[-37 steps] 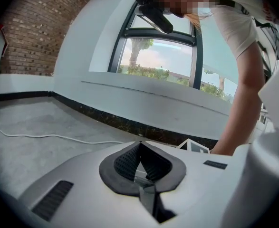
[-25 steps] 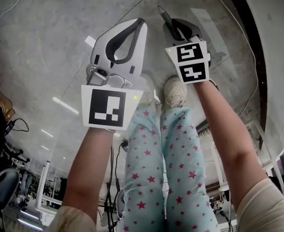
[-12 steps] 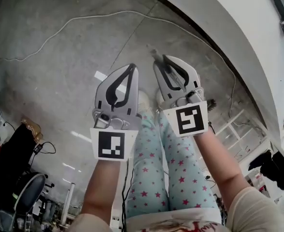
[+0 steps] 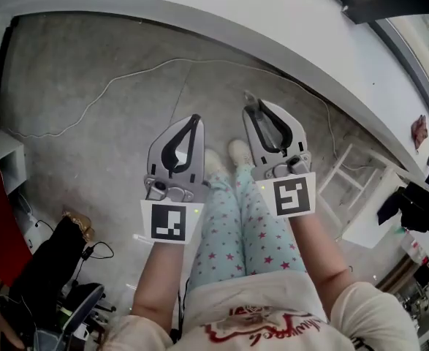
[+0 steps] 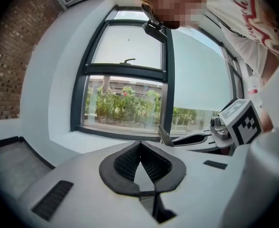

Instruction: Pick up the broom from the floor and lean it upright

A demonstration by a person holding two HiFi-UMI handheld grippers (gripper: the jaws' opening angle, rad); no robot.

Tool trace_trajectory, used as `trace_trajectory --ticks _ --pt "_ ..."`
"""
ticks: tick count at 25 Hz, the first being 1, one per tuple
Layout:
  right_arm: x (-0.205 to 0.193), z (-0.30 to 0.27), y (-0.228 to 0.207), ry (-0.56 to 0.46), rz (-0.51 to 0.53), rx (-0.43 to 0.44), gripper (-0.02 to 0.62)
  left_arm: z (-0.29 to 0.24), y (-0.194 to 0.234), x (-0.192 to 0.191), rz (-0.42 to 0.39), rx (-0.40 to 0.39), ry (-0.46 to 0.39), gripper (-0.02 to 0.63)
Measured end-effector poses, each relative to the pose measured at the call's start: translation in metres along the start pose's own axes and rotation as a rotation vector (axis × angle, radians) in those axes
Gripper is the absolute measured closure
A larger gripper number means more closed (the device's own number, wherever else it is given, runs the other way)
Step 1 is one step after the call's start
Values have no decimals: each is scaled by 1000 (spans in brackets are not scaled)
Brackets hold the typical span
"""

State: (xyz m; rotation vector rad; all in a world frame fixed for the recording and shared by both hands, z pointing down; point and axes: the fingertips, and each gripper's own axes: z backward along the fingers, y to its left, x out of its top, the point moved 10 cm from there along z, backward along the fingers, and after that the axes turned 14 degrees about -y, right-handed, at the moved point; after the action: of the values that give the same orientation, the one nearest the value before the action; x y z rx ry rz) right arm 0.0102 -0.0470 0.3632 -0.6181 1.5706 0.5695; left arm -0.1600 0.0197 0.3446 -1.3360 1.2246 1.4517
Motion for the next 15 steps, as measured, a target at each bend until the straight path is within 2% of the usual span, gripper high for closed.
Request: trace_trajectory --ticks 5,10,15 --pt "25 38 -22 35 40 -118 495 -9 -23 34 -2 -86 -23 589" --pt "51 57 -47 -4 58 -268 495 -20 -34 63 -13 -154 -51 589" --pt "70 62 -66 -55 60 -370 495 -31 -45 84 -33 -193 -82 589"
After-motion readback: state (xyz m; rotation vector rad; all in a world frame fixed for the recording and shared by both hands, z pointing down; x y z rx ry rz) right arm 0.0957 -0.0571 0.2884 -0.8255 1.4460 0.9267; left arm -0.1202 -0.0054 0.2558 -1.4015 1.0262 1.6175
